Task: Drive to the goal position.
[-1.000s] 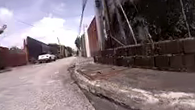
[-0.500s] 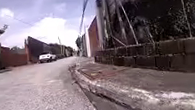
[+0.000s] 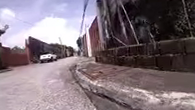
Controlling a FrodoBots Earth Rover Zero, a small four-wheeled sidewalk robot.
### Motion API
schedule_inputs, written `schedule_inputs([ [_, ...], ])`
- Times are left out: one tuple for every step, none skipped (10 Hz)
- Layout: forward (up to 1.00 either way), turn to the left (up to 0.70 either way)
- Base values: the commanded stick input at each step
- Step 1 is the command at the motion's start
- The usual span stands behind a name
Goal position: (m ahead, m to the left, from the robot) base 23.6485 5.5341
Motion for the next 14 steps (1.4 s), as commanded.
schedule_inputs([
  [0.0, 0.7],
  [0.0, 0.7],
  [0.0, 0.7],
  [0.0, 0.7],
  [0.0, 0.7],
  [0.0, 0.7],
  [0.0, 0.7],
  [0.0, 0.7],
  [0.0, 0.7],
  [0.0, 0.7],
  [0.0, 0.7],
  [0.0, 0.7],
  [0.0, 0.7],
  [0.0, 0.7],
])
